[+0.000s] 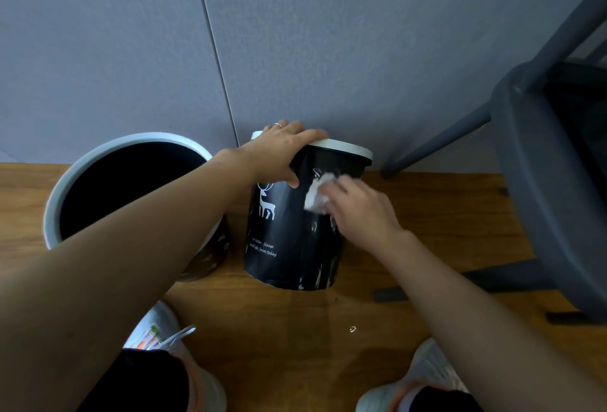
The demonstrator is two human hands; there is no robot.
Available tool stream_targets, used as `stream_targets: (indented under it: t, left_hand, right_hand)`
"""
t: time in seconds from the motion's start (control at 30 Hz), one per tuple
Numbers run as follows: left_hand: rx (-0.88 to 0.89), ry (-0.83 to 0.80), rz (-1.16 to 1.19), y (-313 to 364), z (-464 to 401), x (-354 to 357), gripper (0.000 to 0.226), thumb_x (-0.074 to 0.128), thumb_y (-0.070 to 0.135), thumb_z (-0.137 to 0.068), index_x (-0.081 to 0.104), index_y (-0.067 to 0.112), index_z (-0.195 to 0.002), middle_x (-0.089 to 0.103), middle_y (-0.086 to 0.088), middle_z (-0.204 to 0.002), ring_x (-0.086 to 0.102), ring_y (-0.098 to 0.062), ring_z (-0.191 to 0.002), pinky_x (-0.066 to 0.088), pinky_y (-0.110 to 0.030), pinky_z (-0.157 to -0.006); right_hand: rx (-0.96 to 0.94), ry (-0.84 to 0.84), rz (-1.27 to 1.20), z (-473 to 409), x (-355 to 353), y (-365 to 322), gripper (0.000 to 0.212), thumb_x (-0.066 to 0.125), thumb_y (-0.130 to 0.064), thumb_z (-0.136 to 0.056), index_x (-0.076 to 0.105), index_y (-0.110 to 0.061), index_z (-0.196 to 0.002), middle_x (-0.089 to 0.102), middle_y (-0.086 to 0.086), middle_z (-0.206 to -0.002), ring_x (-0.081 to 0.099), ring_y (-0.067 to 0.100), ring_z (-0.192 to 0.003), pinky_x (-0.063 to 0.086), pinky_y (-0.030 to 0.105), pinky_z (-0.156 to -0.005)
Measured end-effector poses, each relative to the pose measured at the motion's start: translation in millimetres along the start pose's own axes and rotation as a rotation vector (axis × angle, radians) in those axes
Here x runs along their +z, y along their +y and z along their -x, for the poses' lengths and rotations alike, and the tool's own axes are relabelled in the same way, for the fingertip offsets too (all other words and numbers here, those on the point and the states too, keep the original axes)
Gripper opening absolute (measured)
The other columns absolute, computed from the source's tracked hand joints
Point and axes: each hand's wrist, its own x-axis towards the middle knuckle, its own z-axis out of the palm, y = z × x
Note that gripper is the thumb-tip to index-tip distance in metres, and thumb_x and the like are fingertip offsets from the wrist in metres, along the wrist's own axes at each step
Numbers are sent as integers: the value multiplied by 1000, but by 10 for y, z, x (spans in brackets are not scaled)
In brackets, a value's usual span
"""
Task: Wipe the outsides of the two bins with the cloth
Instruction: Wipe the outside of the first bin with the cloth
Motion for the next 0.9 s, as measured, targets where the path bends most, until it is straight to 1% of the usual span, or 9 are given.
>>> stream_targets:
  t: [0.07, 0.13, 0.23, 0.3, 0.4, 0.53, 0.67, 0.8, 0.9]
  left_hand:
    - [3, 7, -6, 2, 7, -1, 103, 88, 28, -60, 31, 33, -145, 47, -4, -125, 41, -30, -115, 37, -45, -99]
    - [1, 21, -10, 9, 17, 3, 103, 88, 27, -58, 32, 33, -145, 47, -4, -123, 42, -30, -114, 38, -44, -97]
    - [8, 24, -15, 7, 11, -2, 103, 89, 27, -57, 33, 32, -144, 48, -4, -123, 43, -30, -114, 38, -44, -98]
    - [20, 28, -24, 11, 6, 8, 103, 89, 27, -57, 33, 31, -144, 48, -4, -123, 43, -30, -114, 39, -44, -98]
    - [25, 41, -37, 45, -3, 43, 103, 88, 29, -59, 32, 33, -145, 48, -3, -125, 42, -29, -116, 35, -41, -95]
    - [27, 45, -40, 49, -7, 42, 102, 87, 31, -62, 29, 34, -146, 47, -3, -127, 40, -29, -118, 33, -40, -95]
    - [23, 39, -41, 47, 2, 31, 103, 87, 29, -61, 30, 33, -146, 47, -3, -127, 40, -28, -118, 33, -40, -97]
    - [18, 32, -45, 42, -4, 26, 102, 86, 29, -63, 28, 34, -147, 46, -3, -128, 40, -28, -118, 33, -40, -99]
    - [20, 33, -48, 43, -8, 29, 101, 86, 30, -64, 28, 34, -146, 46, -4, -128, 40, -29, -118, 33, -41, -99]
  right_hand:
    - [107, 102, 3, -225, -91, 27, 34, 58, -20, -93, 53, -24, -126, 53, 4, -111, 54, 24, -98, 49, 34, -65]
    - [165, 151, -16, -378, -142, 0, 32, 57, -23, -94, 56, -21, -126, 54, 7, -109, 55, 28, -97, 46, 37, -64]
    - [120, 148, -26, -422, -143, -103, 30, 55, -25, -95, 59, -18, -124, 54, 9, -106, 56, 31, -95, 47, 42, -62]
    - [87, 160, -18, -375, -145, -126, 28, 56, -24, -94, 61, -17, -121, 55, 9, -102, 57, 31, -91, 46, 40, -58]
    - [117, 181, 35, -294, -188, -3, 26, 56, -21, -94, 63, -18, -118, 56, 9, -100, 59, 33, -87, 46, 37, -56]
    - [145, 160, 38, -259, -251, 161, 27, 54, -23, -95, 62, -19, -121, 56, 8, -104, 58, 32, -92, 47, 38, -63]
    - [124, 132, 0, -275, -208, 53, 29, 53, -25, -96, 60, -20, -124, 55, 7, -106, 57, 29, -90, 41, 33, -62]
    - [3, -31, -66, 100, -4, -104, 30, 49, -24, -98, 53, -23, -127, 53, 2, -118, 56, 18, -99, 54, 32, -70]
    - [-24, -43, -85, 215, 47, -124, 29, 51, -23, -97, 55, -24, -126, 55, 2, -119, 57, 17, -101, 55, 32, -70]
